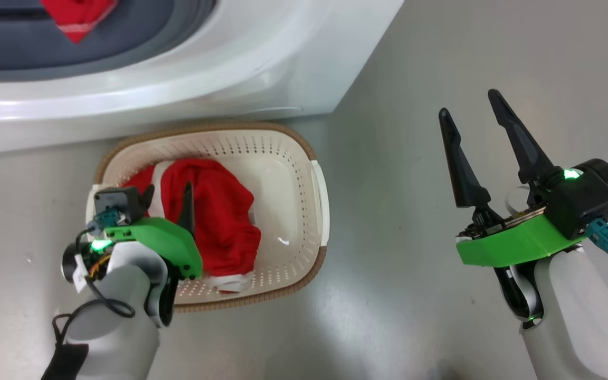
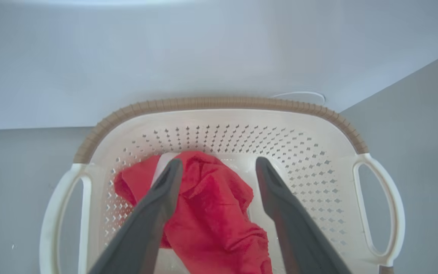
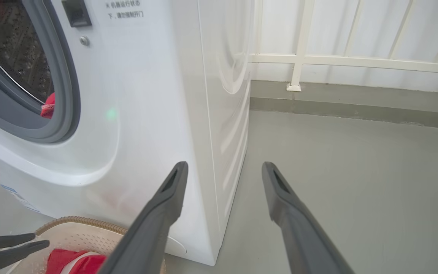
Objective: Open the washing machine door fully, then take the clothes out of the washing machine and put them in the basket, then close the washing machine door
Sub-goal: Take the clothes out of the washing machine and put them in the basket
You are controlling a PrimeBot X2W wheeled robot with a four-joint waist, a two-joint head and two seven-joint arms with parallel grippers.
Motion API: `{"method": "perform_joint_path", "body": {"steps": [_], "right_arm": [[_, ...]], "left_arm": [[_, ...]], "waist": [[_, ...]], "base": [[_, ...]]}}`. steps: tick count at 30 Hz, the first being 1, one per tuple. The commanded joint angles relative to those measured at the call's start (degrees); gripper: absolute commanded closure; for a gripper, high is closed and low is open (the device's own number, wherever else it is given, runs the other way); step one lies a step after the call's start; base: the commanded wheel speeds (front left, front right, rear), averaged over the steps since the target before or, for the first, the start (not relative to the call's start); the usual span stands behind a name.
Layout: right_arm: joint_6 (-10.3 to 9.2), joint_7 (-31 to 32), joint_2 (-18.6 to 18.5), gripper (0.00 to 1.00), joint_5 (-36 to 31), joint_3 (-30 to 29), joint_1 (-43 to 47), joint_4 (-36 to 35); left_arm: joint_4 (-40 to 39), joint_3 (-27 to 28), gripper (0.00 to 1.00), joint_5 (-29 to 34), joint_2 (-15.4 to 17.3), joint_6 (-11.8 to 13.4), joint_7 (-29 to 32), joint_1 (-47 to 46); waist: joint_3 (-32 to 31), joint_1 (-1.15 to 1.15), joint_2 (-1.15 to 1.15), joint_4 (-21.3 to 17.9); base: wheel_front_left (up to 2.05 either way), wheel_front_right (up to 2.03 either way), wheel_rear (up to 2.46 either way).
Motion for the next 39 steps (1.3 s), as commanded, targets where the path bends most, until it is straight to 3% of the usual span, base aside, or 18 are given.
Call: {"method": "perform_joint_path", "body": {"steps": [1, 9, 17, 28, 39], "right_arm": [[0.2, -0.36, 0.13, 0.0, -0.47, 0.85, 1.74, -1.05], [0.2, -0.36, 0.13, 0.0, -0.44, 0.51, 3.28, -0.44], [0.2, -0.36, -0.07, 0.0, -0.45, 0.17, 4.9, 0.24], [0.2, -0.36, -0.14, 0.0, -0.96, -1.44, 7.35, 0.73], [0.2, -0.36, 0.22, 0.0, -2.07, -3.12, 10.6, -0.19]], "left_arm": [[-2.87, 2.13, 0.0, 1.37, 2.13, 0.95, -0.68, 2.85], [-18.67, 8.49, 0.0, 7.22, 2.55, 2.93, -0.69, 8.88], [-32.74, 14.9, 0.0, 13.01, 1.42, 2.67, -0.69, 16.43], [-45.29, 18.21, 0.0, 18.11, 0.07, 1.85, -0.7, 24.43], [-51.37, 19.53, 0.0, 20.62, 0.42, 1.94, -0.7, 30.32]], "waist": [[-1.76, 0.0, 0.0, 0.63], [-6.69, 0.0, 0.0, 1.46], [-11.39, 0.0, 0.0, 1.78], [-17.47, 0.0, 0.0, 1.97], [-22.1, 0.0, 0.0, 1.35]], "base": [[0.0, 0.0, 0.0], [0.0, 0.0, 0.0], [0.0, 0.0, 0.0], [0.0, 0.0, 0.0], [0.0, 0.0, 0.0]]}}
